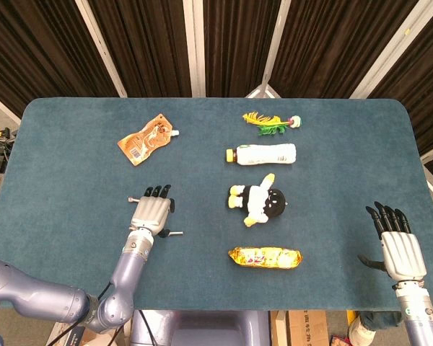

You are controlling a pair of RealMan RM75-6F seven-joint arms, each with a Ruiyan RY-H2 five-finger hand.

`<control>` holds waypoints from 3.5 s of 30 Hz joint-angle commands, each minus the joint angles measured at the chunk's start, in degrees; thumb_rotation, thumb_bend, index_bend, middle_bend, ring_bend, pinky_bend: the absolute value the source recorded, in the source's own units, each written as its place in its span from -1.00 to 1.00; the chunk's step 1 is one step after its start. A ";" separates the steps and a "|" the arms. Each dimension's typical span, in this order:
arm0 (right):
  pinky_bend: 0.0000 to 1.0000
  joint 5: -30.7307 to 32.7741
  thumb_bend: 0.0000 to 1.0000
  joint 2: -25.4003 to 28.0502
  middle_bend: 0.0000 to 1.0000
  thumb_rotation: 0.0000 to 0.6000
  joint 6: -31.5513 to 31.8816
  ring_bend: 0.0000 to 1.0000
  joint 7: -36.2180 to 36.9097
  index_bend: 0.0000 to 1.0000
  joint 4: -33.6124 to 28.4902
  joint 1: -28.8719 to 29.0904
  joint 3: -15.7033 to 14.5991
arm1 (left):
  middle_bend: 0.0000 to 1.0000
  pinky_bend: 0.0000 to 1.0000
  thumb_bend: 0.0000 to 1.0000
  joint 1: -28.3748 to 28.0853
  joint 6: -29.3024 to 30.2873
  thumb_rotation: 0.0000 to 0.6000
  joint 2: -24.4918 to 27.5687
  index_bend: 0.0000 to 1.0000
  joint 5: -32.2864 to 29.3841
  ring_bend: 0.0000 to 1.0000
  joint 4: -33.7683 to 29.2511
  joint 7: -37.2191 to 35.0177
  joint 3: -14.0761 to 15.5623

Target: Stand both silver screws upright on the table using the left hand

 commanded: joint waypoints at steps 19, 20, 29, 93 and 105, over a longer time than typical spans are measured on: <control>-1.00 0.52 -1.00 0.05 -0.89 1.00 0.00 -0.97 0.33 -0.76 0.05 -0.06 0.26 | -1.00 -1.00 -0.19 -0.14 1.88 1.00 -6.76 -0.11 1.72 -1.00 4.17 3.45 1.30; -1.00 0.53 -1.00 0.05 -0.89 1.00 -0.01 -0.97 0.34 -0.76 0.07 -0.06 0.27 | -1.00 -1.00 -0.19 -0.09 1.83 1.00 -7.02 -0.10 2.05 -1.00 4.47 3.36 1.32; -1.00 0.98 -1.00 0.02 -0.89 1.00 -0.14 -0.97 0.62 -0.76 0.22 -0.05 0.48 | -1.00 -1.00 -0.15 0.84 1.72 1.00 -9.74 -0.06 5.21 -1.00 7.61 2.32 1.85; -1.00 3.20 -1.00 0.08 -0.89 1.00 -1.00 -0.97 2.75 -0.76 0.39 0.03 1.58 | -1.00 -1.00 -0.05 5.64 0.55 1.00 -17.04 0.08 11.91 -1.00 14.54 7.38 0.83; -1.00 3.13 -1.00 0.32 -0.89 1.00 -1.61 -0.97 3.63 -0.76 0.05 0.14 1.43 | -1.00 -1.00 -0.04 6.27 1.01 1.00 -16.95 0.09 12.40 -1.00 14.32 8.26 0.45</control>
